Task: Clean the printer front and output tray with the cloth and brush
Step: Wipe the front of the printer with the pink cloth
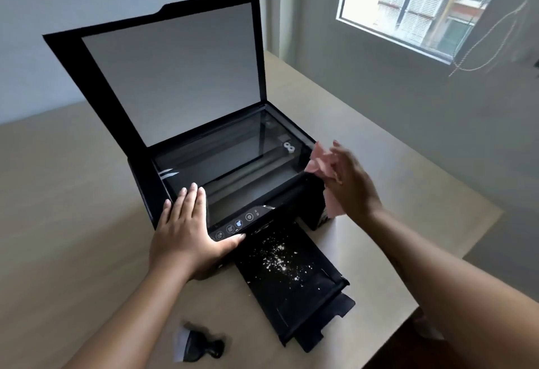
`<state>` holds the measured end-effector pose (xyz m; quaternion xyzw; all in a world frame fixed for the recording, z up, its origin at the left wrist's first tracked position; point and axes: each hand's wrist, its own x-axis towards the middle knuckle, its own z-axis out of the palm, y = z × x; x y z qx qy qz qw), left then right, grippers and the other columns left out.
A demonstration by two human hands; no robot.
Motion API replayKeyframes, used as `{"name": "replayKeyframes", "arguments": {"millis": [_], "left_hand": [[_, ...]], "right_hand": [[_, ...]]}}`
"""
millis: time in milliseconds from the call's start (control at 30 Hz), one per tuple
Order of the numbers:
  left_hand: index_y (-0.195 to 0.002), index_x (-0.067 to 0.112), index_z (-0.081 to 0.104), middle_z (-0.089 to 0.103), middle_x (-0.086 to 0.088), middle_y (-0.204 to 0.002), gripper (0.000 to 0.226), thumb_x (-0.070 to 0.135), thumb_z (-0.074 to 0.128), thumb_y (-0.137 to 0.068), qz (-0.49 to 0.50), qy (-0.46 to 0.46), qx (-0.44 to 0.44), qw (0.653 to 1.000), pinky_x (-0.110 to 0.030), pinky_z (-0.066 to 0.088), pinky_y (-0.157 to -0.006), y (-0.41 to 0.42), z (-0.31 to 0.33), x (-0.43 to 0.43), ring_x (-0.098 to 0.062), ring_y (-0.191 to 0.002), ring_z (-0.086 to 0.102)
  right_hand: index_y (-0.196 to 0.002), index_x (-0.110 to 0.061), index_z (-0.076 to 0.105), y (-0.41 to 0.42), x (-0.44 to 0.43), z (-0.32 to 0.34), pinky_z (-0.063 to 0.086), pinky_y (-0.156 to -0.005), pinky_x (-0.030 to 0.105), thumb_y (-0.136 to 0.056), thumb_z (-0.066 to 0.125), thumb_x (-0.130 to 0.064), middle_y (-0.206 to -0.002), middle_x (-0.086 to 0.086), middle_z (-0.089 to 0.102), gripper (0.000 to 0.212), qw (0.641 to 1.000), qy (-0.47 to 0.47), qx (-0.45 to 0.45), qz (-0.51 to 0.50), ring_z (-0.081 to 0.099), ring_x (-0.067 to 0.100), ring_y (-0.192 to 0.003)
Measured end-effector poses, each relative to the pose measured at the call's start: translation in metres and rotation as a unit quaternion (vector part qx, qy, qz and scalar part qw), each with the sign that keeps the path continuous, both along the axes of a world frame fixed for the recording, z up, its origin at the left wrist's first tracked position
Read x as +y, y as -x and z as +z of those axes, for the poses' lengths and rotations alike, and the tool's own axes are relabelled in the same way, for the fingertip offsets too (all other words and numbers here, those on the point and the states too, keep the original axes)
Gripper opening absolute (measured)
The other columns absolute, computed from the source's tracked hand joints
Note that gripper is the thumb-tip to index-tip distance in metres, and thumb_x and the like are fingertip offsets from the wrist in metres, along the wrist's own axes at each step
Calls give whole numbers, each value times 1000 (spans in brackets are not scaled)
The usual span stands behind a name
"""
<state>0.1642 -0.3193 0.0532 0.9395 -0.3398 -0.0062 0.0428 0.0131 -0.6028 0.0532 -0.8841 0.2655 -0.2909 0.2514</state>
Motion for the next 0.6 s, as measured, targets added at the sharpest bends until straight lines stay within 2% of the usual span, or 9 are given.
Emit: {"name": "replayKeyframes", "arguments": {"millis": [67,133,167,267,400,500,533,600], "left_hand": [[-155,16,1,-2,1,-164,132,101,17,-54,-1,3,-5,1000,-38,0,-122,0,0,-1,-13,-150,-3],[-155,16,2,-1,1,-164,132,101,17,-54,-1,4,-10,1000,-39,1,-122,0,0,-3,-14,-150,-2],[-155,16,2,-1,1,-164,132,101,17,-54,-1,4,-10,1000,-39,0,-122,0,0,-4,-14,-150,-1],[-155,16,3,0,0,-164,132,100,18,-54,-2,-1,-7,1000,-39,1,-122,0,2,-5,-15,-150,-1],[-155,14,5,2,-2,-164,134,101,13,-53,-1,-7,-10,1000,-39,1,-121,0,1,-3,-16,-150,1],[-155,14,5,3,-2,-164,134,101,12,-54,-1,-3,-11,1000,-39,2,-122,-1,1,-3,-16,-150,2],[-155,14,6,4,-2,-164,134,101,13,-54,-1,-2,-12,1000,-39,2,-122,-1,1,-3,-16,-150,2],[-155,14,7,4,-2,-164,133,101,15,-54,-1,-1,-13,1000,-39,3,-122,-1,1,-3,-16,-150,3]], "right_hand": [[-120,-20,53,0,1,-20,35,-106,56,-88,66,-28,-145,8,48,35,998,-28,43,-38,39,31,-138],[-121,-18,58,-4,10,-28,13,-119,49,-92,60,-32,-147,4,45,33,996,-21,67,-61,26,27,-145],[-124,-18,58,-7,17,-27,8,-121,43,-93,56,-33,-148,3,44,35,996,-5,72,-58,26,24,-145],[-128,-14,60,-10,42,-26,17,-119,38,-94,41,-38,-145,3,49,46,996,61,66,5,34,20,-141],[-119,-11,66,-13,89,-31,22,-117,32,-93,45,-27,-139,5,54,37,991,60,26,115,40,19,-137],[-119,-11,65,-9,92,-29,31,-113,37,-90,47,-25,-137,7,56,37,974,86,41,207,46,23,-133],[-117,-13,66,-7,83,-23,39,-108,40,-87,48,-25,-134,6,59,37,969,97,48,223,52,23,-128],[-110,-22,68,-2,64,-5,51,-89,38,-86,50,-23,-123,-3,66,31,982,46,27,179,64,19,-109]]}}
